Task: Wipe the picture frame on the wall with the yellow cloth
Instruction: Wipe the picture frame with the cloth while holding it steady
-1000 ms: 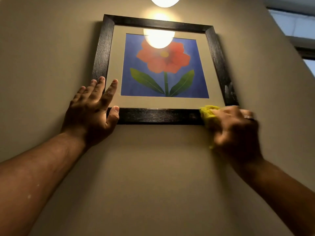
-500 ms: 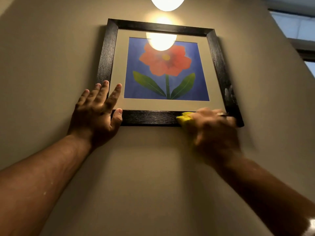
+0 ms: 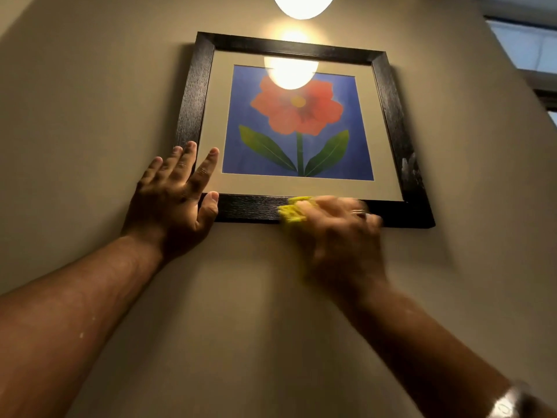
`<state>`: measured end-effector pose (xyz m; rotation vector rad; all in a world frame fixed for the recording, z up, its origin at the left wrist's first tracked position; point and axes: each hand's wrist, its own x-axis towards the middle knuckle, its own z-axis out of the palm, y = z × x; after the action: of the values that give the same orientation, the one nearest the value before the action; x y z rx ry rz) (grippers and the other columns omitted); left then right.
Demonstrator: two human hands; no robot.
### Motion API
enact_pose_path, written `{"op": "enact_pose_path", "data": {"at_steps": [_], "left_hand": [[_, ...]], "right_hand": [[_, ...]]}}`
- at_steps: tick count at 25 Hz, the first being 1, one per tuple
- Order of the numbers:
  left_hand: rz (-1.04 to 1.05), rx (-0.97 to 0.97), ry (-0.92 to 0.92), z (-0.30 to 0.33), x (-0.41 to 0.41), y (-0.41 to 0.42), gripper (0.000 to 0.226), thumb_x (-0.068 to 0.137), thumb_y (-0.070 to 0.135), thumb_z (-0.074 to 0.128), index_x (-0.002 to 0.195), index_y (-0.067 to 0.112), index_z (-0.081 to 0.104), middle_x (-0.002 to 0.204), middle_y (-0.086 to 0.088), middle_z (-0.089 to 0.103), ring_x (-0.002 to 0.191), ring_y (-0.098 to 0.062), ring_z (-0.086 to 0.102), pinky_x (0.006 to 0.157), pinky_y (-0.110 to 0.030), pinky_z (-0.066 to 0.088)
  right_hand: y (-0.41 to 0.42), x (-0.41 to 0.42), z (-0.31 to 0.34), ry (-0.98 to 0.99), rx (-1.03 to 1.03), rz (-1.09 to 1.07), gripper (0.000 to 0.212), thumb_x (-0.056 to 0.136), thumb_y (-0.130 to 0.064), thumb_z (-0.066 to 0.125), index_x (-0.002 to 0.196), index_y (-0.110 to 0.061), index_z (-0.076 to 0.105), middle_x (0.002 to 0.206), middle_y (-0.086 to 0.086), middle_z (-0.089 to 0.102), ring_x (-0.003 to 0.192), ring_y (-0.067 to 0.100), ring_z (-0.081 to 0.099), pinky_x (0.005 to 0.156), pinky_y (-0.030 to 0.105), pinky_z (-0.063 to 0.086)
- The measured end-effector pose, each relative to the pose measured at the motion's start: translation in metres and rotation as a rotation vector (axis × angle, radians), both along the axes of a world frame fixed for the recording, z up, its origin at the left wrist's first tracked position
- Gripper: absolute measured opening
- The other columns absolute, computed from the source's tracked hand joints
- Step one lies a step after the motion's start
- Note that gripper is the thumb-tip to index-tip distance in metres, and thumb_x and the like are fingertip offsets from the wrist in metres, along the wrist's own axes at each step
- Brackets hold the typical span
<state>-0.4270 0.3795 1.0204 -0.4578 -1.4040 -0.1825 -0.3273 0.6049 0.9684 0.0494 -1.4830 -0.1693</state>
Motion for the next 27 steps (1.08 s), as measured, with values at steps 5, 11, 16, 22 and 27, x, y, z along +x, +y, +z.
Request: {"op": "enact_pose_path", "data": {"at_steps": [5, 11, 16, 22, 27], "left_hand": [[0.010, 0.001, -0.006, 0.000, 0.001, 0.000, 0.070, 0.086, 0.046, 0.023, 0.154, 0.026, 0.020, 0.159, -0.020, 0.026, 0.145, -0.038, 0.027, 0.119, -0.053, 0.021], [-0.010, 0.002, -0.018, -0.001, 0.005, 0.002, 0.071, 0.084, 0.045, 0.023, 0.153, 0.025, 0.025, 0.159, -0.020, 0.026, 0.146, -0.037, 0.027, 0.120, -0.052, 0.020], [-0.001, 0.004, -0.018, -0.001, 0.005, 0.001, 0.070, 0.084, 0.045, 0.022, 0.151, 0.025, 0.030, 0.159, -0.019, 0.026, 0.146, -0.037, 0.027, 0.119, -0.052, 0.021], [-0.007, 0.000, -0.018, 0.000, 0.004, 0.001, 0.071, 0.083, 0.045, 0.021, 0.151, 0.027, 0.030, 0.159, -0.019, 0.027, 0.146, -0.035, 0.026, 0.120, -0.051, 0.020], [-0.002, 0.003, -0.003, 0.000, 0.001, 0.001, 0.070, 0.084, 0.045, 0.022, 0.151, 0.027, 0.029, 0.159, -0.018, 0.027, 0.146, -0.035, 0.027, 0.120, -0.052, 0.021]], "right_hand": [[0.012, -0.011, 0.006, -0.063, 0.215, -0.056, 0.044, 0.091, -0.050, 0.043, 0.129, -0.029, 0.053, 0.135, 0.003, 0.057, 0.122, 0.029, 0.051, 0.092, 0.045, 0.047], [0.066, -0.002, 0.001, -0.047, -0.352, -0.050, 0.066, 0.083, -0.047, 0.031, 0.145, -0.027, 0.028, 0.159, 0.013, 0.021, 0.145, 0.038, 0.014, 0.119, 0.053, 0.013], [-0.018, -0.034, 0.011, -0.159, 0.183, -0.033, 0.057, 0.093, -0.051, 0.033, 0.146, -0.035, 0.021, 0.160, 0.003, 0.020, 0.147, 0.030, 0.012, 0.119, 0.045, 0.004], [0.082, 0.007, 0.010, -0.027, -0.349, -0.008, 0.062, 0.080, -0.043, 0.036, 0.139, -0.024, 0.041, 0.154, 0.009, 0.034, 0.143, 0.034, 0.023, 0.118, 0.048, 0.017], [-0.002, -0.020, 0.051, -0.219, 0.288, -0.004, 0.055, 0.090, -0.049, 0.037, 0.142, -0.031, 0.036, 0.156, 0.003, 0.029, 0.146, 0.028, 0.019, 0.118, 0.044, 0.014]]}}
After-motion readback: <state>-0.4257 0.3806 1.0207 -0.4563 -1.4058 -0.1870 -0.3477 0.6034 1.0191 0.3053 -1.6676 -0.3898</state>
